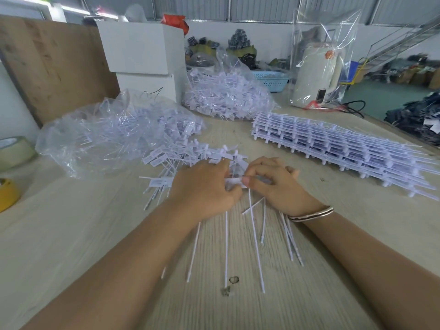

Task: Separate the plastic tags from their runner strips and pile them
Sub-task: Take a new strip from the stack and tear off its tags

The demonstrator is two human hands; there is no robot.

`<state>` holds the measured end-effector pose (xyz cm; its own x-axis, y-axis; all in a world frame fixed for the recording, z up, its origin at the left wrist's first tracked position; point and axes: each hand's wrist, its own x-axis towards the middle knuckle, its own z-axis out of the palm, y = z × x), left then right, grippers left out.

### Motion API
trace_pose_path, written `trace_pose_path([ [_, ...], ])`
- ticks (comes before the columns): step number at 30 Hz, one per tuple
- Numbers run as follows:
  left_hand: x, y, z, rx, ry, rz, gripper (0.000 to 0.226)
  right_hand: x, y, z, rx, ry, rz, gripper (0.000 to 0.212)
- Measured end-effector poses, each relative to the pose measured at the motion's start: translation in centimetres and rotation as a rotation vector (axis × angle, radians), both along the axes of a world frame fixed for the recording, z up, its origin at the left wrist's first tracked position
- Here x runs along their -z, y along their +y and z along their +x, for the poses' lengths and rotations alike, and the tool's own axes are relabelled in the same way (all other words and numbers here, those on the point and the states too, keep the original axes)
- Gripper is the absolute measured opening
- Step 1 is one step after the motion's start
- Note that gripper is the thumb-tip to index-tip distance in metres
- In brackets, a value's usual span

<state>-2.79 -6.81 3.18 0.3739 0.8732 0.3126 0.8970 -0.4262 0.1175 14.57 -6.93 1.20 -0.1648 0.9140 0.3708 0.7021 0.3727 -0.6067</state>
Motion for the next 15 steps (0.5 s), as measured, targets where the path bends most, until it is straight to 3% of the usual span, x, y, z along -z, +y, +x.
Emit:
trace_pose_path([
  [3, -0.5, 0.4, -1.1, -0.002, -0.015, -0.117, 0.030, -0.1, 0.0, 0.3, -0.139, 0.106, -0.039, 0.025],
  [6, -0.7, 0.9, -2.3, -0.022, -0.086, -0.180, 0.039, -0.1, 0.3, 1.0, -0.237, 0.245, -0.021, 0.021],
  [12, -0.1, 1.2, -2.3, -0.029, -0.113, -0.139, 0.038, -0.1, 1.2, 2.0, -0.246, 0.806, -0.144, 0.024],
  [15, -0.1, 1.4, -2.6, -0.057, -0.163, -0.179, 0.036, 0.2, 2.1, 2.9, -0.141, 0.867, -0.178, 0.019],
])
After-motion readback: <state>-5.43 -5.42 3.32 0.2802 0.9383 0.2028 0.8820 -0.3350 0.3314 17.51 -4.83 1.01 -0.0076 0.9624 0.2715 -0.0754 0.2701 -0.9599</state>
